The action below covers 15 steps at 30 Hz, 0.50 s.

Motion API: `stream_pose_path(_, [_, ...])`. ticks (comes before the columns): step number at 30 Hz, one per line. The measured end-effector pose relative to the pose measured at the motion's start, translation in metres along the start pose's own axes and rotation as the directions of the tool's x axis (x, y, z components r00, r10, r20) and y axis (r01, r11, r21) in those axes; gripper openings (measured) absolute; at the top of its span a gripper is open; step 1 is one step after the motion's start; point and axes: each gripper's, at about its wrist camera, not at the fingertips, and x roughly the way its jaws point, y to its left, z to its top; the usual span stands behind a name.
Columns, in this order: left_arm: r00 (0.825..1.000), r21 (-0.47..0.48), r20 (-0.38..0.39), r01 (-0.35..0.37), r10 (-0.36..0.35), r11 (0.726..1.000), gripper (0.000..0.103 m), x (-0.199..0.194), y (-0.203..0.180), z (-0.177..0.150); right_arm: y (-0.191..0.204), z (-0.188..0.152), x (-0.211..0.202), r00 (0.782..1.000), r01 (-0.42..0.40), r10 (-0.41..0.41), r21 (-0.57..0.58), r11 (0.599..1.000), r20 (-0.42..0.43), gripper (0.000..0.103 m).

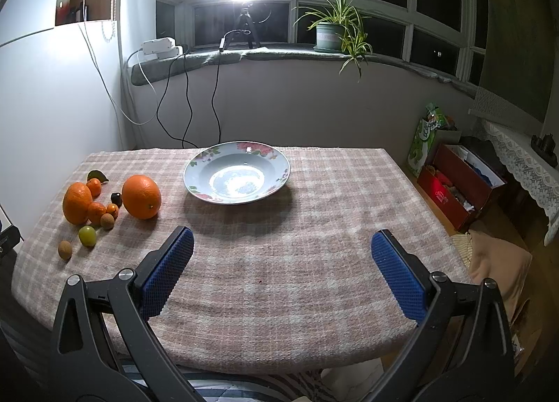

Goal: Organize fruits

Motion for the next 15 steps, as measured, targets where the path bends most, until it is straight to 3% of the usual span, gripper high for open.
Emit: stream_pose_path(15, [1.000, -0.001, 0.002, 0.004, -0.004, 1.000, 0.082, -0.0011, -0.0004, 0.0013, 0.0014, 0.0004, -0.0015, 1.000, 0.002, -0.002, -0.003, 1.000, 0.004, 0.103])
